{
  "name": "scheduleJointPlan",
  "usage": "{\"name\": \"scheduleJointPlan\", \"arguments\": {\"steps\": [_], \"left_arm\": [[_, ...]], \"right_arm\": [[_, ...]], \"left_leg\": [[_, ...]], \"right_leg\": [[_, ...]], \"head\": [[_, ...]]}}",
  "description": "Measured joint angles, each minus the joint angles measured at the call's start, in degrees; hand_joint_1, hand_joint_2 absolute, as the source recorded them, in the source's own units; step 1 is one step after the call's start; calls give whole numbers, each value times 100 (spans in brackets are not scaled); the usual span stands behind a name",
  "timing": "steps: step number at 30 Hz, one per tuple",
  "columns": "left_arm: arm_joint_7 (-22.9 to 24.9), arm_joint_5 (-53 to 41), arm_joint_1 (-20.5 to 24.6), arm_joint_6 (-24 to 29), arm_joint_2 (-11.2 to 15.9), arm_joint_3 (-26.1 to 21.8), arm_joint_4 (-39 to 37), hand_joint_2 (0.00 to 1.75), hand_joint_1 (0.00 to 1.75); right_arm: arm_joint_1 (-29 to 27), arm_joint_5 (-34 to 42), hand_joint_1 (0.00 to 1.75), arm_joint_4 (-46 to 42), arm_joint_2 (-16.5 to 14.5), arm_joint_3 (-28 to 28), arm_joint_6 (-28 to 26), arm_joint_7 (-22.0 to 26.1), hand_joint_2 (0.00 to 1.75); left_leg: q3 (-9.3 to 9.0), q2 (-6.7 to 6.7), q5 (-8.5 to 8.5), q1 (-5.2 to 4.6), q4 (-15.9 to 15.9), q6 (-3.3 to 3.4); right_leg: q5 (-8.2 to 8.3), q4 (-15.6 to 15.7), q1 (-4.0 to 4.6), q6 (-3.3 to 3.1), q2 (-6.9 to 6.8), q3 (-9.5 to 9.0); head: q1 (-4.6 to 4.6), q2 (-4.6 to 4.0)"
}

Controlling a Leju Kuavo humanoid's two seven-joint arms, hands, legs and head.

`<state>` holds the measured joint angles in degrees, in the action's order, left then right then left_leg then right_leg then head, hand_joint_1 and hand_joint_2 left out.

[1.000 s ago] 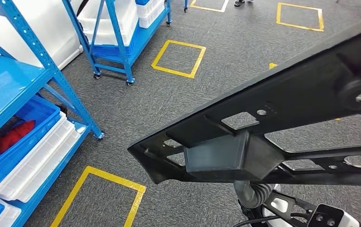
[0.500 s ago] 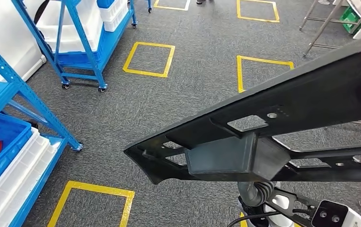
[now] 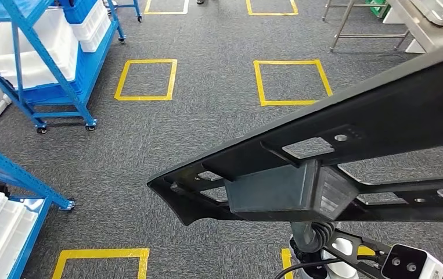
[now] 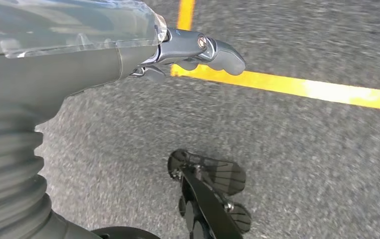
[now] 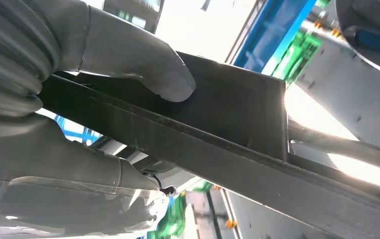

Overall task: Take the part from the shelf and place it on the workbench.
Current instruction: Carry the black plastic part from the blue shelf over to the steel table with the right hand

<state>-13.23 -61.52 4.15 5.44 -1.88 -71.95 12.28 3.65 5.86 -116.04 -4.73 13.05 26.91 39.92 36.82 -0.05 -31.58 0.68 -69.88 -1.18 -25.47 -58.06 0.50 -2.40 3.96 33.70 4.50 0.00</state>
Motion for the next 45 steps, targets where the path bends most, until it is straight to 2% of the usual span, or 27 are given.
{"name": "scheduleJointPlan", "arguments": {"steps": [2, 4, 6, 7, 9, 11, 13, 14, 15, 17, 19, 21, 22, 24, 26, 27, 28, 29, 31, 33, 35, 37, 39, 41, 43, 44, 45], "left_arm": [[-23, -14, 10, 9, 10, 1, 0, 175, 0], [-31, -15, 20, 20, 21, 1, 0, 175, 0], [-34, -11, 37, 36, 28, 1, 0, 175, 0], [-36, -10, 48, 42, 31, 0, 0, 175, 0], [-39, -7, 57, 50, 34, 0, 0, 175, 0], [-31, 8, 41, 58, 40, -2, 0, 175, 0], [-17, 26, 28, 68, 45, -5, 0, 175, 0], [-13, 31, 28, 71, 46, -8, 0, 175, 0], [-9, 34, 31, 72, 46, -9, 0, 175, 0], [-4, 40, 34, 73, 45, -12, 0, 175, 0], [9, 43, 37, 73, 44, -16, 0, 175, 0], [24, 41, 47, 69, 42, -19, 0, 175, 0], [28, 37, 57, 66, 41, -20, 0, 175, 0], [21, 25, 69, 55, 33, -22, 0, 175, 0], [0, 12, 49, 45, 24, -24, 0, 175, 0], [-10, 4, 32, 39, 21, -24, 0, 175, 0], [-19, -2, 19, 33, 21, -24, 0, 175, 0], [-23, -8, 14, 27, 22, -24, 0, 175, 0], [-25, -21, 17, 17, 23, -24, 0, 175, 0], [-20, -27, 21, 23, 28, -25, 0, 175, 0], [-5, -27, 22, 43, 33, -26, 0, 175, 0], [19, -28, 39, 69, 35, -26, 0, 175, 0], [38, -30, 60, 88, 36, -26, 0, 175, 0], [47, -34, 49, 94, 38, -27, 0, 175, 0], [50, -43, 27, 93, 43, -28, 0, 175, 0], [51, -51, 25, 92, 44, -28, 0, 175, 0], [50, -61, 29, 86, 44, -28, 0, 175, 0]], "right_arm": [[32, 33, 175, 29, -15, 2, -62, 0, 175], [67, 76, 175, 65, -24, 4, -101, 0, 175], [82, 119, 175, 101, -27, 4, -115, -1, 175], [87, 136, 175, 116, -27, 4, -114, 0, 175], [122, 149, 175, 146, -27, 5, -115, -1, 175], [151, 159, 175, 189, -27, 11, -116, -1, 175], [154, 183, 175, 247, -27, 17, -114, -1, 175], [157, 199, 175, 278, -27, 19, -110, -1, 175], [163, 215, 175, 307, -27, 21, -106, -1, 175], [190, 236, 175, 363, -27, 26, -100, -1, 175], [220, 251, 175, 414, -27, 33, -94, 0, 175], [230, 268, 175, 453, -26, 37, -79, 1, 175], [228, 275, 175, 465, -25, 37, -65, 1, 175], [233, 297, 175, 485, -26, 36, -26, 1, 175], [229, 314, 175, 510, -27, 34, 16, 1, 175], [221, 315, 175, 525, -26, 33, 32, 1, 175], [212, 316, 175, 541, -26, 29, 51, 1, 175], [206, 316, 175, 554, -26, 22, 69, 1, 175], [200, 307, 175, 568, -25, 3, 96, 1, 175], [200, 288, 175, 571, -26, -12, 102, 1, 175], [192, 272, 175, 574, -26, -32, 102, 1, 175], [178, 262, 175, 574, -25, -73, 100, 1, 175], [175, 253, 175, 572, -24, -121, 95, 2, 175], [172, 243, 175, 574, -23, -147, 89, 2, 175], [158, 236, 175, 590, -23, -157, 78, 1, 175], [151, 235, 175, 601, -23, -162, 72, 1, 175], [147, 235, 175, 610, -23, -166, 63, 1, 175]], "left_leg": [[-308, -234, 372, 8, 778, 30], [-451, -376, 460, 0, 1126, 60], [-474, -284, 480, -8, 1168, 110], [-486, -225, 502, -2, 1200, 145], [-508, -92, 537, 15, 1262, 215], [-511, 56, 532, -4, 1272, 248], [-514, 211, 515, -14, 1271, 248], [-521, 281, 504, -15, 1270, 239], [-537, 344, 490, -14, 1270, 227], [-582, 456, 452, -28, 1266, 185], [-622, 553, 413, -48, 1263, 122], [-660, 664, 385, -48, 1272, 54], [-675, 647, 356, -35, 1257, 18], [-580, 408, 155, -6, 979, -31], [-230, 128, -218, 10, 242, -52], [-28, 81, -364, 12, -152, -62], [119, 62, -409, 12, -408, -67], [168, 54, -330, 12, -444, -67], [-39, -28, 111, 19, 138, -48], [-343, -295, 439, 35, 878, -20], [-448, -436, 473, 27, 1137, 15], [-464, -314, 495, 32, 1184, 84], [-485, -175, 531, 53, 1244, 170], [-491, -23, 536, 35, 1267, 217], [-491, 144, 522, 14, 1266, 229], [-495, 222, 513, 11, 1266, 228], [-506, 293, 502, 10, 1265, 221]], "right_leg": [[-19, -47, -8, 33, 144, 12], [-20, -73, -26, 93, 263, 54], [0, -61, -39, 167, 351, 83], [-17, -83, -34, 195, 282, 100], [-214, -395, -18, 240, -22, 257], [-567, -1125, -47, 282, -284, 631], [-697, -1645, -92, 320, -344, 909], [-602, -1591, -109, 332, -364, 888], [-426, -1313, -120, 336, -407, 745], [-96, -498, -97, 308, -663, 310], [-1, -59, -43, 245, -833, 85], [-13, -22, -11, 179, -727, 86], [-4, 0, -18, 146, -661, 74], [21, 48, -51, 76, -528, 41], [28, 59, -62, 30, -386, 31], [27, 56, -57, 20, -304, 31], [26, 52, -51, 16, -215, 28], [23, 45, -48, 18, -125, 22], [8, 20, -55, 40, 50, 2], [-18, -32, -56, 88, 202, 14], [-18, -59, -71, 159, 331, 62], [1, -50, -84, 233, 420, 95], [-132, -241, -63, 287, 189, 196], [-481, -890, -64, 335, -189, 519], [-718, -1551, -95, 378, -331, 860], [-691, -1630, -108, 390, -355, 904], [-560, -1471, -117, 394, -384, 821]], "head": [[0, 0], [1, 0], [1, 0], [1, 0], [-1, 0], [-1, 0], [0, 0], [0, 0], [0, 0], [0, 0], [0, 0], [0, 0], [0, 0], [0, 0], [0, 0], [0, 0], [0, 0], [0, 0], [0, 0], [0, 0], [0, 0], [0, 0], [-1, 0], [-1, 0], [-1, 0], [-1, 0], [-1, 0]]}}
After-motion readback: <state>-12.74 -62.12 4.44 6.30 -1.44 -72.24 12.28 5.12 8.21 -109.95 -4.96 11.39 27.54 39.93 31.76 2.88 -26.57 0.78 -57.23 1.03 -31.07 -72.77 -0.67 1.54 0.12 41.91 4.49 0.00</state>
